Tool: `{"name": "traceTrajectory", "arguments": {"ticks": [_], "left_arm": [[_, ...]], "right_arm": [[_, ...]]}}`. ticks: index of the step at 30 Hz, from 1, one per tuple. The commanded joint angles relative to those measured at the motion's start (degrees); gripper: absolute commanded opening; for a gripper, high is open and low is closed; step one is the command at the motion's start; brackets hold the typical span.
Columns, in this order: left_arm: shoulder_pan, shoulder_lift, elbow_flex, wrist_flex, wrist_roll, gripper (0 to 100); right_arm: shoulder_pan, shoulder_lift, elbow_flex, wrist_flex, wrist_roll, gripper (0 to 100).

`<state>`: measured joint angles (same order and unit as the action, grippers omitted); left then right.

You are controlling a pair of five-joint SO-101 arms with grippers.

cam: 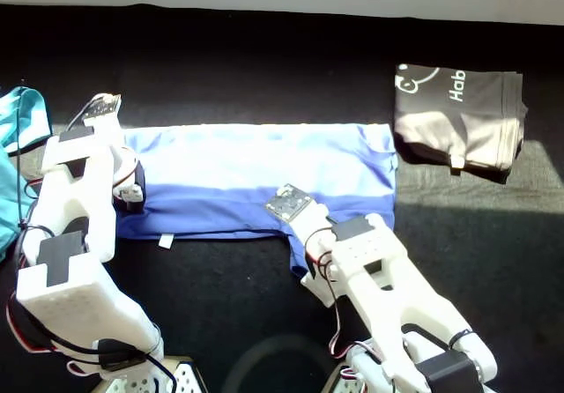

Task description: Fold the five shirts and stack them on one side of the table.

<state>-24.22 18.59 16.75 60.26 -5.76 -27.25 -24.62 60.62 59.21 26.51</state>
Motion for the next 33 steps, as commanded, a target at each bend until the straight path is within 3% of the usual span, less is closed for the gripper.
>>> {"name": "traceTrajectory", "arguments": {"ticks": [1, 7, 12, 20, 24, 33], "left_arm": [[-2.24, -0.04, 0.04, -1.85, 0.44, 1], [-2.24, -0.04, 0.04, -1.85, 0.44, 1], [-2.24, -0.04, 0.04, -1.85, 0.44, 1], [-2.24, -0.04, 0.04, -1.85, 0.44, 1], [-2.24, -0.04, 0.04, -1.85, 0.44, 1], [-2.24, -0.04, 0.04, -1.85, 0.44, 1]], "right_arm": [[0.75, -1.27, 2.59, -4.53, 0.53, 20.8], [0.75, 1.54, 4.79, -6.64, 0.53, 17.3], [1.10, 9.45, 1.54, -6.37, 2.55, 0.7], [9.27, 4.79, -12.44, 3.12, 3.08, 0.5], [13.93, 4.79, -22.46, 6.73, 7.56, 0.5], [16.13, 22.64, -42.24, 6.73, 8.09, 0.5]]}}
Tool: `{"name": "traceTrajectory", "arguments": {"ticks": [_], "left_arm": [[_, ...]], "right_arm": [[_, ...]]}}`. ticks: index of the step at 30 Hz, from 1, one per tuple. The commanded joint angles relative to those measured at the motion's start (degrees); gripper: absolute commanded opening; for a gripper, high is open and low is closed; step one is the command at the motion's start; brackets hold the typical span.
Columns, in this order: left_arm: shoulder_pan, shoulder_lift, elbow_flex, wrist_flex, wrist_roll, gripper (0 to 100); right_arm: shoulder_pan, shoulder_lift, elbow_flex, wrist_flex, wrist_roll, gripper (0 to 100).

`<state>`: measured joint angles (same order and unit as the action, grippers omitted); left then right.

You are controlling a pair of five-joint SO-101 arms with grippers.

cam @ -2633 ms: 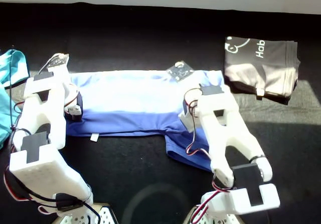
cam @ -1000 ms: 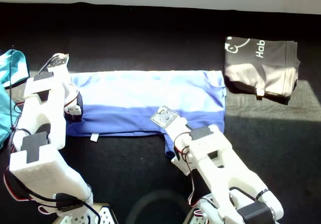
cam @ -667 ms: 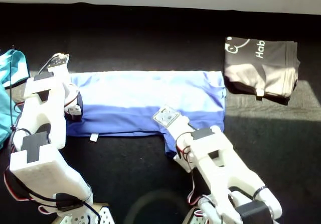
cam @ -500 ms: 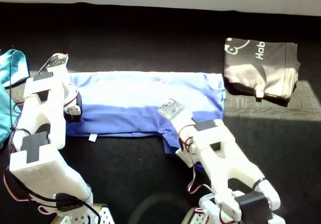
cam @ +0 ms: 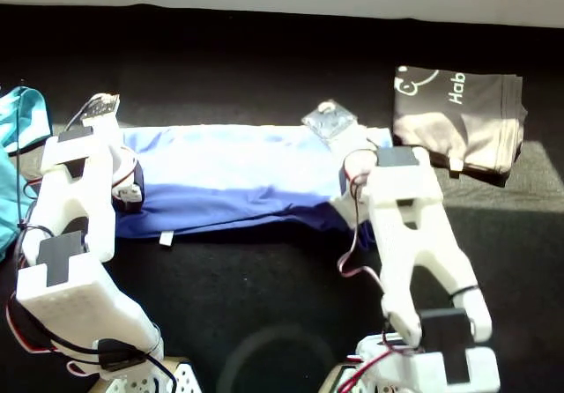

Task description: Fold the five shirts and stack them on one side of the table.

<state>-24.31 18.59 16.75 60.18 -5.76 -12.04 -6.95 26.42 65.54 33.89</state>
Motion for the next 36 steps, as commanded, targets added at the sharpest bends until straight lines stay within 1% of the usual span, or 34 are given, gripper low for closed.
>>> {"name": "traceTrajectory", "arguments": {"ticks": [1, 7, 11, 13, 17, 20, 22, 25, 26, 28, 29, 30, 33, 36], "left_arm": [[-2.15, -0.04, 0.04, -1.76, 0.44, 1], [-2.15, -0.04, 0.04, -1.76, 0.44, 1], [-2.15, -0.04, 0.13, -1.76, 0.44, 1], [-2.15, -0.04, 0.13, -1.76, 0.44, 1], [-2.15, -0.04, 0.13, -1.76, 0.44, 1], [-2.15, -0.04, 0.13, -1.76, 0.44, 1], [-2.15, -0.04, 0.13, -1.76, 0.44, 1], [-2.15, -0.04, 0.13, -1.76, 0.44, 1], [-2.15, -0.04, 0.13, -1.76, 0.44, 1], [-2.15, -0.04, 0.13, -1.76, 0.44, 1], [-2.15, -0.04, 0.13, -1.76, 0.44, 1], [-2.15, -0.04, 0.13, -1.76, 0.44, 1], [-2.15, -0.04, 0.13, -1.76, 0.44, 1], [-2.15, -0.04, 0.04, -1.76, 0.44, 1]], "right_arm": [[0.92, 7.34, -10.59, 0.40, 0.70, 0.5], [0.92, 20.18, -24.66, 0.57, 0.53, 2.3], [0.92, 27.03, -32.22, 2.86, -0.35, 16.4], [0.92, 29.85, -35.21, 2.86, -3.96, 20.4], [1.71, 33.71, -43.12, 2.77, -11.52, 20.1], [3.03, 34.07, -48.22, 3.38, -19.60, 20.1], [3.47, 33.98, -50.95, 6.20, -21.98, 20.1], [3.47, 34.07, -54.90, 14.55, -19.69, 16.3], [3.47, 34.07, -55.69, 17.19, -18.37, 12.6], [3.47, 34.07, -56.40, 21.58, -15.21, 2.2], [3.47, 34.07, -56.31, 23.60, -13.63, 0.0], [3.47, 34.15, -56.31, 25.89, -12.13, 1.7], [3.38, 34.59, -55.96, 30.55, -8.35, 0.5], [4.35, 34.51, -53.14, 30.29, -6.33, 0.6]]}}
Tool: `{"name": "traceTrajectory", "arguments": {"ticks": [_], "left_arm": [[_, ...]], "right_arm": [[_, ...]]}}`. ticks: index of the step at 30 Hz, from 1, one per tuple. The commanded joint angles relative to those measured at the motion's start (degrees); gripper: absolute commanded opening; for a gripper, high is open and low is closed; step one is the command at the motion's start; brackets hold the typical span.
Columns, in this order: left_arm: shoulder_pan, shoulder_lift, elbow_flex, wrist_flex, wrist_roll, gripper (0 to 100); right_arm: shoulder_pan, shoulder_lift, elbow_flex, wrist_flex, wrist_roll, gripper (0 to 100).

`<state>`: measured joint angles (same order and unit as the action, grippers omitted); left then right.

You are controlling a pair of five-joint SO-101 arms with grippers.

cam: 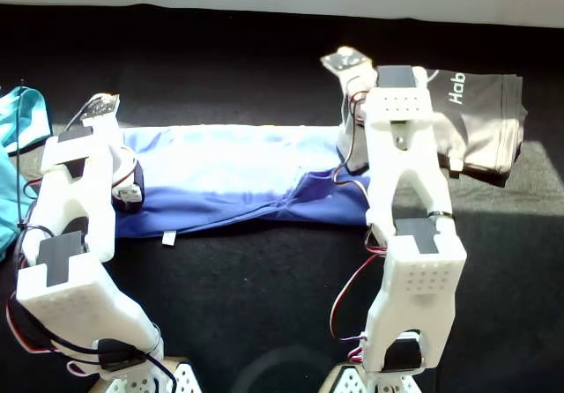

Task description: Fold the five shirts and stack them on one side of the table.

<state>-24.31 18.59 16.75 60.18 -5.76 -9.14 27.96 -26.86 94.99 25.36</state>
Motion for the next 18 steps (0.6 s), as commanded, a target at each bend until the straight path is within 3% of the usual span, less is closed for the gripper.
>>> {"name": "traceTrajectory", "arguments": {"ticks": [1, 8, 18], "left_arm": [[-2.15, -0.04, 0.04, -1.76, 0.44, 1], [-2.15, -0.04, 0.04, -1.76, 0.44, 1], [-2.15, -0.04, 0.04, -1.76, 0.44, 1]], "right_arm": [[2.07, -0.31, 1.27, -0.57, 2.64, 0.6], [8.48, 6.37, 5.23, -12.62, 3.60, 0.6], [9.80, 3.74, -0.84, -12.18, 2.55, 0.6]]}}
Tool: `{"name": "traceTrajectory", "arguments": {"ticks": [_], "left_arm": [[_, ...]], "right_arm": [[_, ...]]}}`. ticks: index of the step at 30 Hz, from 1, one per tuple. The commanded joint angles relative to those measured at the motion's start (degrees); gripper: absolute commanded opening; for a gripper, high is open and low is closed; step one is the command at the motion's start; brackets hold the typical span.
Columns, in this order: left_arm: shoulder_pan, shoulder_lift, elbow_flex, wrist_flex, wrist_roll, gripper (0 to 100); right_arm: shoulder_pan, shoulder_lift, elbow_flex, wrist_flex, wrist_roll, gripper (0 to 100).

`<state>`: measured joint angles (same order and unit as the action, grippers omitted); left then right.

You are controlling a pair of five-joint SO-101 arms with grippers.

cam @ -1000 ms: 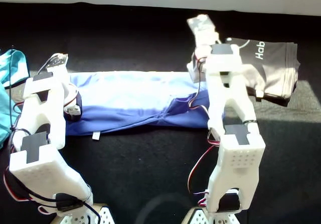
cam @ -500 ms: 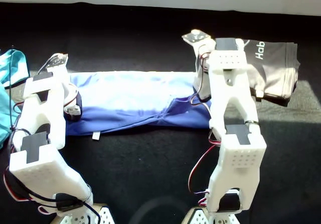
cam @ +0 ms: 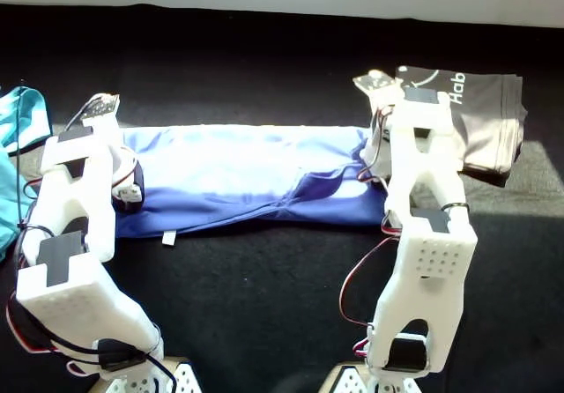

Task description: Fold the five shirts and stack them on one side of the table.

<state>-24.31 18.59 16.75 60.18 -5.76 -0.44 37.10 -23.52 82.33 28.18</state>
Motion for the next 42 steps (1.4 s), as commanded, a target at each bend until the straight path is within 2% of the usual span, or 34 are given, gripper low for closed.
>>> {"name": "traceTrajectory", "arguments": {"ticks": [1, 4, 11, 17, 21, 27, 34, 38, 42], "left_arm": [[-2.15, -0.04, 0.04, -1.76, 0.44, 1], [-2.15, -0.04, 0.04, -1.76, 0.44, 1], [-2.15, -0.04, 0.04, -1.76, 0.44, 1], [-2.15, -0.04, 0.04, -1.76, 0.44, 1], [-2.15, -0.04, 0.04, -1.76, 0.44, 1], [-2.15, -0.04, 0.04, -1.76, 0.44, 1], [-2.15, -0.04, 0.04, -1.76, 0.44, 1], [-2.15, -0.04, 0.13, -1.76, 0.44, 1], [-2.15, -0.04, 0.13, -1.76, 0.44, 1]], "right_arm": [[1.10, -6.73, -5.23, 1.19, -1.41, 0.6], [-0.13, -10.51, -6.64, 4.44, -3.96, 0.6], [-6.29, -12.00, -6.02, 10.68, -4.04, 0.6], [-14.73, -11.91, -0.66, 12.44, -4.04, 0.6], [-20.00, -11.91, 5.85, 6.81, -4.31, 0.6], [-22.20, -11.91, 11.12, -4.26, -4.40, 0.6], [-22.55, -12.18, 11.12, -8.75, -4.57, 0.6], [-22.90, -11.91, 11.56, -11.47, -9.49, 0.6], [-22.81, -12.18, 12.26, -11.56, -9.93, 0.6]]}}
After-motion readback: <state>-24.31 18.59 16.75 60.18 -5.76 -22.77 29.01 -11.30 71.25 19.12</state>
